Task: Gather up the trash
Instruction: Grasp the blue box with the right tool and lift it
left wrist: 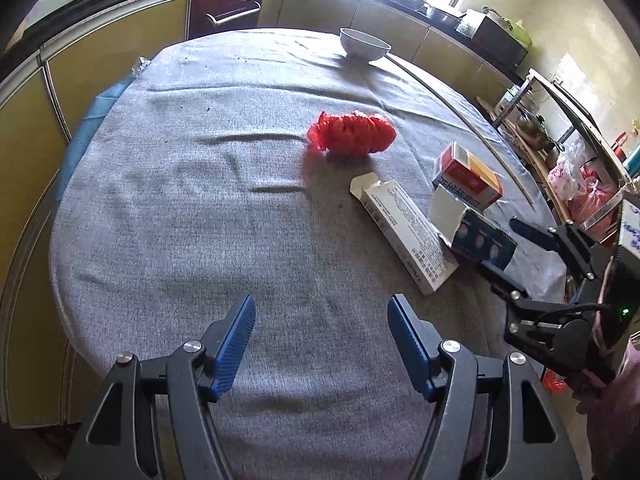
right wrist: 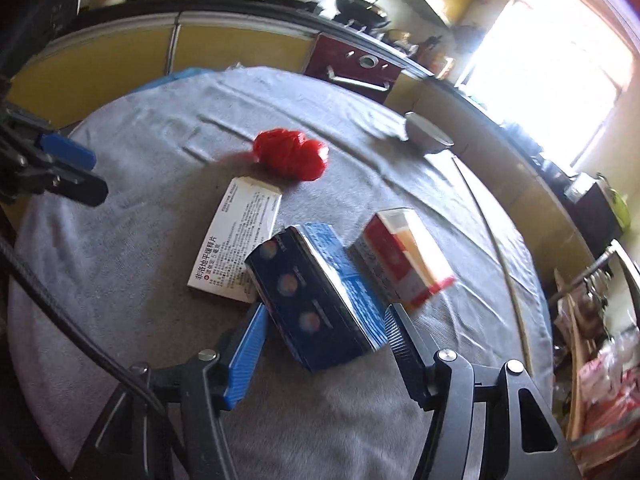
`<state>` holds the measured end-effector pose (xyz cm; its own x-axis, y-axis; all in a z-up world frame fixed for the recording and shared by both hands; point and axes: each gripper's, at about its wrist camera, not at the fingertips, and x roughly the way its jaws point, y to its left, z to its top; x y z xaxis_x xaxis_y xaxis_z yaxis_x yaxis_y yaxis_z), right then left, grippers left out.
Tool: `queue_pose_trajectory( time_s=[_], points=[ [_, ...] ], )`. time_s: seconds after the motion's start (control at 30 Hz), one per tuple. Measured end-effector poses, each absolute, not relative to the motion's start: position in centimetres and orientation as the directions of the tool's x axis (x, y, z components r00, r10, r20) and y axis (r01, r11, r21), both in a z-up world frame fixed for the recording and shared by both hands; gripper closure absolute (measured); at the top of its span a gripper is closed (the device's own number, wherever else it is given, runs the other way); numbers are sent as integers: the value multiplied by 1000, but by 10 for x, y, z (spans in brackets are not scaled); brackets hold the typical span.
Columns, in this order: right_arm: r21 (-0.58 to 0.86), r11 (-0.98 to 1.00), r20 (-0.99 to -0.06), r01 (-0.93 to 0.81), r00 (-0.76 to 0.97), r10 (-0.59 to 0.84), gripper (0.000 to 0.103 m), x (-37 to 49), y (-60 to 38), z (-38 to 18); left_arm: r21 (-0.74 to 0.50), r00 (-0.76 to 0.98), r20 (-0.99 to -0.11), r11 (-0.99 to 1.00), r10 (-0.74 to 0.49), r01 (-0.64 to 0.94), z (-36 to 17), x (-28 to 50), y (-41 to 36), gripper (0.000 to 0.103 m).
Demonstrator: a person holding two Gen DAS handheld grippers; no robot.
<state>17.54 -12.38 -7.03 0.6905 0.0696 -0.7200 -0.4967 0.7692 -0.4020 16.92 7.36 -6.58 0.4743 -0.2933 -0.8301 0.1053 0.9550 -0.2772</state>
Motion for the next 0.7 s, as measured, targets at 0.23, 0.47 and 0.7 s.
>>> queue_pose_trajectory(
  time_s=[0.23, 0.47, 0.7],
  points=[
    [-454, 688, -738, -565, 672, 64, 38, 194, -115, -84, -304, 449, -836, 947, -317, 104, -72, 177, 70, 34],
    [-322, 737, -799, -594, 588, 126, 37, 222, -132, -83, -305, 438, -836, 944, -330, 128, -70, 182, 58, 34],
    [-60, 841, -827, -538, 499, 260, 30, 244, -166, -76, -341, 408, -829, 924, -383, 173, -64, 196, 30, 34]
  ],
)
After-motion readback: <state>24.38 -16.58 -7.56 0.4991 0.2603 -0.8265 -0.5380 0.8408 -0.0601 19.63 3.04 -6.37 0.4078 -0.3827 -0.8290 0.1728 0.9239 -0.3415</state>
